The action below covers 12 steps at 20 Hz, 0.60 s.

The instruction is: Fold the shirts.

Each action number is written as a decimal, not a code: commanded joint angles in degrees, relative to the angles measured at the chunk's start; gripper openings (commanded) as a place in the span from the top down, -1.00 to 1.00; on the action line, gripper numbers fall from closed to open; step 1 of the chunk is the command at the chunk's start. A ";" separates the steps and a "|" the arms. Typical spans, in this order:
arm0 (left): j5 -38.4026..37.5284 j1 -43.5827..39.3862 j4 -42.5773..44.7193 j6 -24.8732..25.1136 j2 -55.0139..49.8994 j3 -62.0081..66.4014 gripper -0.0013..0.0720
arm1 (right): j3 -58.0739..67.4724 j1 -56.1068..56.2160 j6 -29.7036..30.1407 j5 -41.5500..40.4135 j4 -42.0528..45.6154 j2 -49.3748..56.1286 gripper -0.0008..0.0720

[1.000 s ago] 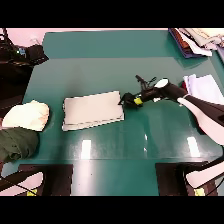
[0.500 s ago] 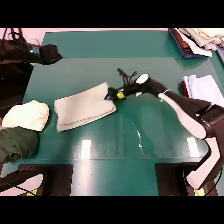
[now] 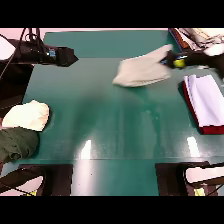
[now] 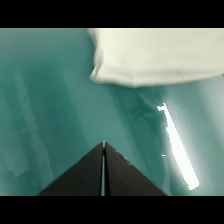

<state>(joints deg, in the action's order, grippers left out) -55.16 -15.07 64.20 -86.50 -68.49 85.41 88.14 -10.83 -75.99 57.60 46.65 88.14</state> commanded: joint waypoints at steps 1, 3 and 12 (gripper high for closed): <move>3.10 -2.84 0.00 -0.09 -0.04 0.00 0.90 | 0.15 -15.23 -0.26 -0.46 1.88 -4.02 0.93; 5.31 -4.15 0.02 -0.07 -0.04 0.00 0.90 | 0.15 -21.31 -0.24 -0.37 0.90 -4.02 0.93; 4.72 -5.29 -0.13 -0.50 -0.04 0.00 0.90 | 7.02 -26.38 0.11 -2.47 -0.09 -4.07 0.93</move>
<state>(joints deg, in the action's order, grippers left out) -50.11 -20.16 64.07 -86.80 -68.51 85.41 91.39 -36.56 -76.12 55.92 47.09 84.16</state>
